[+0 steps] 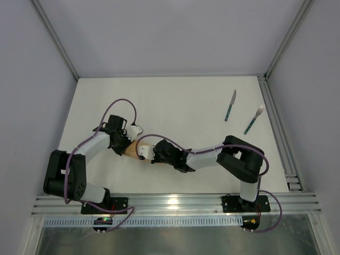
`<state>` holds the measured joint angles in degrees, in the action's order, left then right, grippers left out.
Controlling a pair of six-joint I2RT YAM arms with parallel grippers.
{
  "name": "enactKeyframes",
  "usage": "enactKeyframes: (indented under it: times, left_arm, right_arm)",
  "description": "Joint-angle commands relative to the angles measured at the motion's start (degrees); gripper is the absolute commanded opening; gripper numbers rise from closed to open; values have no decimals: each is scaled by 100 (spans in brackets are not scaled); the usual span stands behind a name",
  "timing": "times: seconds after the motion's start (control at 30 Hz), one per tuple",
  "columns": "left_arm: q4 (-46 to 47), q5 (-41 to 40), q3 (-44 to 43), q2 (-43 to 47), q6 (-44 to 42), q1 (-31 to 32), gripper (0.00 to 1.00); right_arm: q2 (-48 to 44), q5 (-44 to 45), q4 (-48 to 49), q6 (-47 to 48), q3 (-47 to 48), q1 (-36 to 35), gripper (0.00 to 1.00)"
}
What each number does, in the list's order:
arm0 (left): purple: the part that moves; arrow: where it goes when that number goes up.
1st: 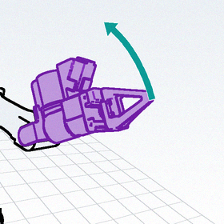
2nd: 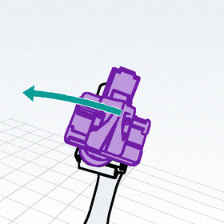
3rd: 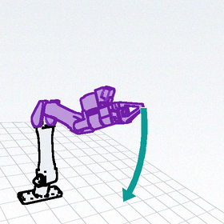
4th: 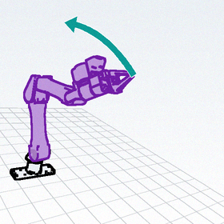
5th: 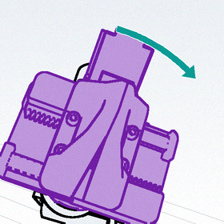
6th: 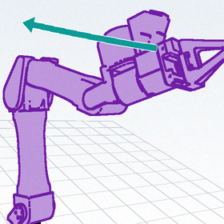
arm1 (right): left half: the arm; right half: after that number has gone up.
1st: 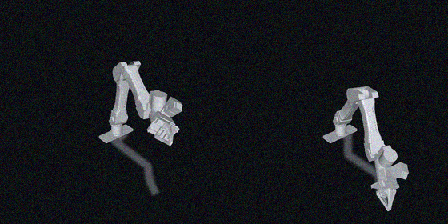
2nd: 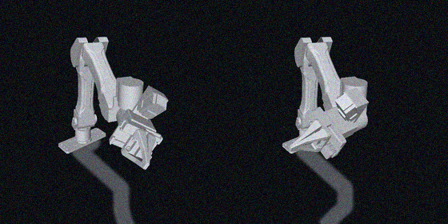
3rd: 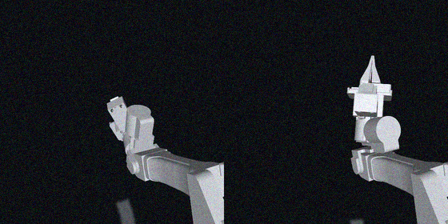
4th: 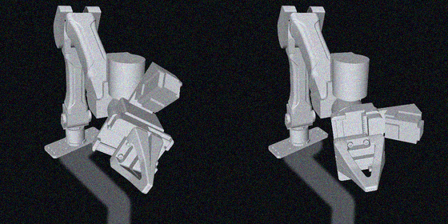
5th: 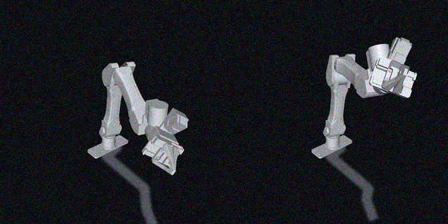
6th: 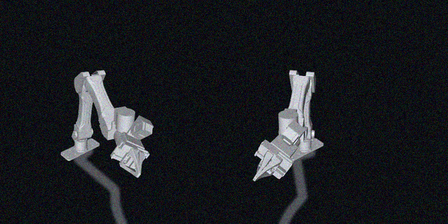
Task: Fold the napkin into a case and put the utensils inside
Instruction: Smooth out the smaller rectangle-folded napkin at the center of the board.
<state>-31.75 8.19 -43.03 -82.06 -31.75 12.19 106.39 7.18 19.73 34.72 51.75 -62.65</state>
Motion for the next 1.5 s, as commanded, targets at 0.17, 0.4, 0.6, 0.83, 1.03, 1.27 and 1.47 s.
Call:
enactKeyframes:
  times: [0.17,0.4,0.6,0.83,1.03,1.27,1.47]
  left_arm:
    - [-235,377,-320,138,204,-32,8]
    - [-139,218,-224,-20,142,-32,8]
    - [-831,1473,-793,514,292,-32,32]
    - [-1108,2416,-1235,815,730,20,37]
    - [-982,2275,-1278,-352,1100,881,34]
    - [-947,2495,-1279,-1039,1180,1224,32]
    - [-912,1925,-1322,-1286,1267,1374,32]
  right_arm:
    - [725,2489,2359,641,-446,-633,4]
    - [866,2323,2668,615,-920,-784,4]
    - [734,2042,2440,466,-921,-810,4]
    - [647,1805,2448,351,-894,-810,4]
    - [699,1726,2527,237,-886,-810,4]
    - [690,1638,2457,202,-833,-801,4]
    - [708,1594,2405,237,-727,-784,4]
